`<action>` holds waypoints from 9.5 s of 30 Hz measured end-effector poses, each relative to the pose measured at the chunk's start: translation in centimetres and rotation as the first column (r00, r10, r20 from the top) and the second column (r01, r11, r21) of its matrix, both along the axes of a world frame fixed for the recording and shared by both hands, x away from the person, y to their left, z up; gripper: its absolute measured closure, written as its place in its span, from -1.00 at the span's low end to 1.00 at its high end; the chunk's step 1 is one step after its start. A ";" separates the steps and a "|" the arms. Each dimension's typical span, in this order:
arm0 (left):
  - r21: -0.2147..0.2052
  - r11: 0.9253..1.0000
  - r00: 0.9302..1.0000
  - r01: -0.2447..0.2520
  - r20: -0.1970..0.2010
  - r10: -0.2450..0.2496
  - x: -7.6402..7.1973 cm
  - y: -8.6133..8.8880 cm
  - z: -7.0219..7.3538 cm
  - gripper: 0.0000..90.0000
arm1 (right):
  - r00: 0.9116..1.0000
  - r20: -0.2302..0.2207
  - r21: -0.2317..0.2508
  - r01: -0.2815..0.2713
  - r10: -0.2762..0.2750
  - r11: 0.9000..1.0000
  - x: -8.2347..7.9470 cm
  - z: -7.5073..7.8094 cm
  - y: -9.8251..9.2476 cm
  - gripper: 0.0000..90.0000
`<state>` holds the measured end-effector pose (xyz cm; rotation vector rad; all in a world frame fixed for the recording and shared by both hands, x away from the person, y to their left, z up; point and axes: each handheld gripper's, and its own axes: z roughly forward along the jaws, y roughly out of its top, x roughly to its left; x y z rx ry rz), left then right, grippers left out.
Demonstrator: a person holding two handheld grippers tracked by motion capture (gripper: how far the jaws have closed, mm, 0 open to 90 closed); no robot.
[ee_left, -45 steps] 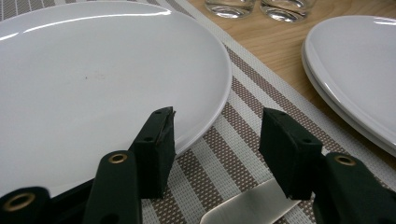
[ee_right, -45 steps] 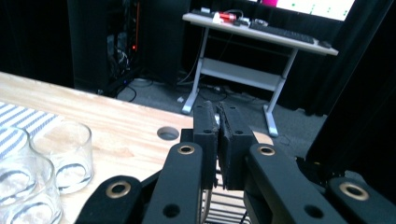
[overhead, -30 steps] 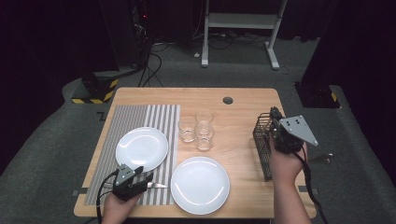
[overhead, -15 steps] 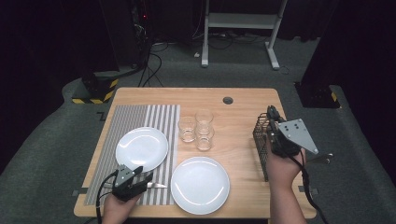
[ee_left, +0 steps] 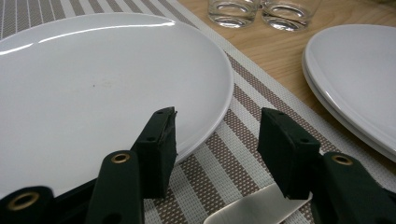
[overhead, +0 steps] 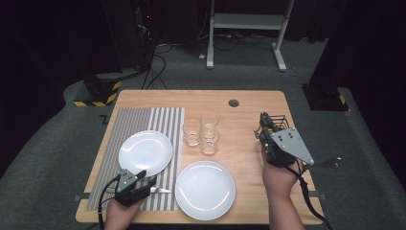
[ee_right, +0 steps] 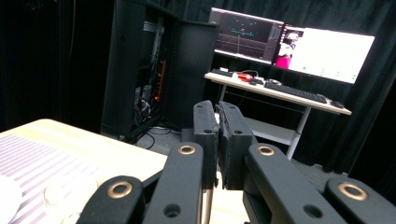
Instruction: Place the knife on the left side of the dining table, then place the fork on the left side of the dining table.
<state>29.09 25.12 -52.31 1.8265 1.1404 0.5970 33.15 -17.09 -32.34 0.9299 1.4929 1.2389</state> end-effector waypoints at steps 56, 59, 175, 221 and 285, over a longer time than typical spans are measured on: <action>0.006 1.000 0.995 0.029 0.091 -0.029 -1.3 -1.2 1.8 0.10 | 0.966 -0.073 0.009 -0.247 0.247 0.969 -2.8 -5.6 7.5 0.93; 0.015 0.999 0.994 0.051 0.095 -0.052 -1.5 -1.9 2.4 0.09 | 0.963 -0.078 0.010 -0.259 0.259 0.966 -2.8 -5.7 7.8 0.93; 0.001 0.949 0.919 0.317 0.245 -0.307 1.9 -12.0 6.1 0.88 | 0.887 -0.116 0.089 -0.439 0.447 0.894 -3.7 -6.1 12.2 0.93; -0.129 0.923 0.919 0.362 0.216 -0.331 2.2 -11.0 7.2 0.89 | 0.859 -0.235 0.094 -0.445 0.454 0.891 -3.1 -9.7 12.9 0.66; -0.147 0.931 0.921 0.335 0.258 -0.291 1.9 -10.0 11.5 0.15 | 0.898 -0.228 0.070 -0.371 0.377 0.926 -2.3 -10.5 10.9 0.92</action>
